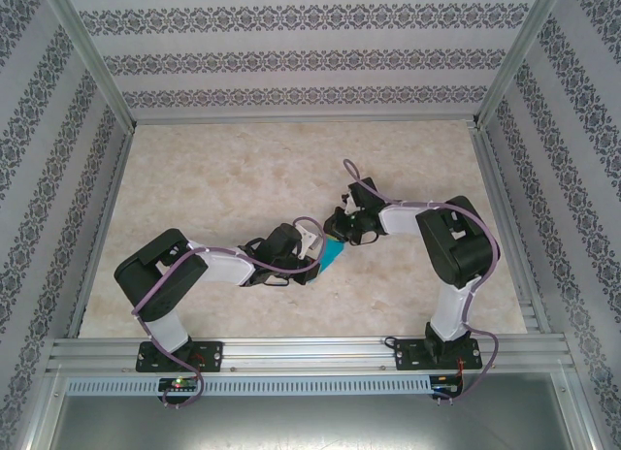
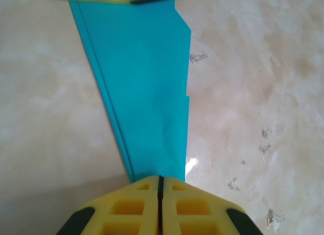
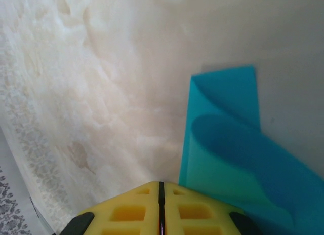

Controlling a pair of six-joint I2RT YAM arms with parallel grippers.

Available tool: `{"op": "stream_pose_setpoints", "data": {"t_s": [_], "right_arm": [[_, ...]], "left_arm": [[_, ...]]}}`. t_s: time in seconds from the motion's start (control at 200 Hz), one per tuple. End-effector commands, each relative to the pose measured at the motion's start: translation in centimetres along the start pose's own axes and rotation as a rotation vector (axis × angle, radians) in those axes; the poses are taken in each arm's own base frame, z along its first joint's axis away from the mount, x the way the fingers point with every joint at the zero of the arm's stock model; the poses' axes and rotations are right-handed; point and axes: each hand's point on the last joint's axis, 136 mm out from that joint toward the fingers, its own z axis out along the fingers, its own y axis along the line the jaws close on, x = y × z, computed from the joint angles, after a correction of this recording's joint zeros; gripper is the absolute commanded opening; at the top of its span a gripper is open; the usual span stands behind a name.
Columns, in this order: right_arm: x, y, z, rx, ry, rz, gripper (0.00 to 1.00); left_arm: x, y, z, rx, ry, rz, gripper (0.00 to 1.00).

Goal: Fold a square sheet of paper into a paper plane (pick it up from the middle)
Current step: Fold the wing for the fifth time at the center of the table.

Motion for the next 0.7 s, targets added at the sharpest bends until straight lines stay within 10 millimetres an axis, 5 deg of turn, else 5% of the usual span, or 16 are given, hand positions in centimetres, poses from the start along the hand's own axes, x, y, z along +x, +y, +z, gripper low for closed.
{"op": "stream_pose_setpoints", "data": {"t_s": [0.0,0.46,0.694], "right_arm": [[-6.5,-1.8,-1.4,0.064,-0.229,-0.004,0.1],[-6.9,-3.0,-1.2,0.09,-0.219,-0.01,0.1],[-7.0,-0.4,-6.6,0.098,-0.32,-0.096,0.1]], "left_arm": [[12.1,6.1,-1.3,-0.221,0.384,-0.095,0.1],[11.0,4.8,-1.4,-0.176,0.364,-0.11,0.12],[10.7,4.8,-1.2,-0.181,0.366,-0.098,0.12]]}}
